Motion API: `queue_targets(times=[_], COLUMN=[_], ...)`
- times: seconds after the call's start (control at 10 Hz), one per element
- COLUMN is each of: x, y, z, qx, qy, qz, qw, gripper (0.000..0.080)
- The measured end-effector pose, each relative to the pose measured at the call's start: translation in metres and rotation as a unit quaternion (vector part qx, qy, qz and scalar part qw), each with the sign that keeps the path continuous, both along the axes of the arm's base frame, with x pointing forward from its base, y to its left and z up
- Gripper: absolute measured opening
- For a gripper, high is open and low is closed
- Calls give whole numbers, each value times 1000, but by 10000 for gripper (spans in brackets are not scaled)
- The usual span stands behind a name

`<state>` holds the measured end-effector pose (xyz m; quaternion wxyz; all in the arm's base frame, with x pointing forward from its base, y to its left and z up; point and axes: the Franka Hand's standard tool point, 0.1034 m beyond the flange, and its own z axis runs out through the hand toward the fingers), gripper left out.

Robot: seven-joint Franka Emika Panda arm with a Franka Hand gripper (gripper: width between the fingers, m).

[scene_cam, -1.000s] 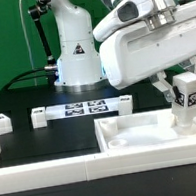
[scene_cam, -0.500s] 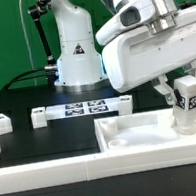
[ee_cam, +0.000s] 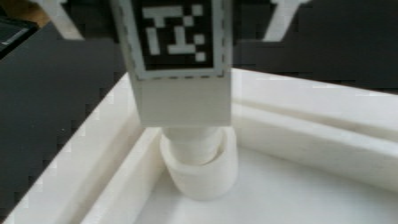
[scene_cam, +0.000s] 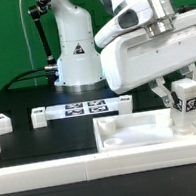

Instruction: Assemble square table

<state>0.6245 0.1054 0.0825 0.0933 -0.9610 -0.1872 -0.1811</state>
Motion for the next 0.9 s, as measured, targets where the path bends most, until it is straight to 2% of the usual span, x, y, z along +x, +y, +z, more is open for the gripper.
queue_targets(times=[0.4, 0.9], x=[-1, -1], y=[-1, 0], z=[-9, -10], qx=[-1, -11], qy=[-3, -45], qz=[-3, -16], qw=[1000, 999], gripper=[291, 291])
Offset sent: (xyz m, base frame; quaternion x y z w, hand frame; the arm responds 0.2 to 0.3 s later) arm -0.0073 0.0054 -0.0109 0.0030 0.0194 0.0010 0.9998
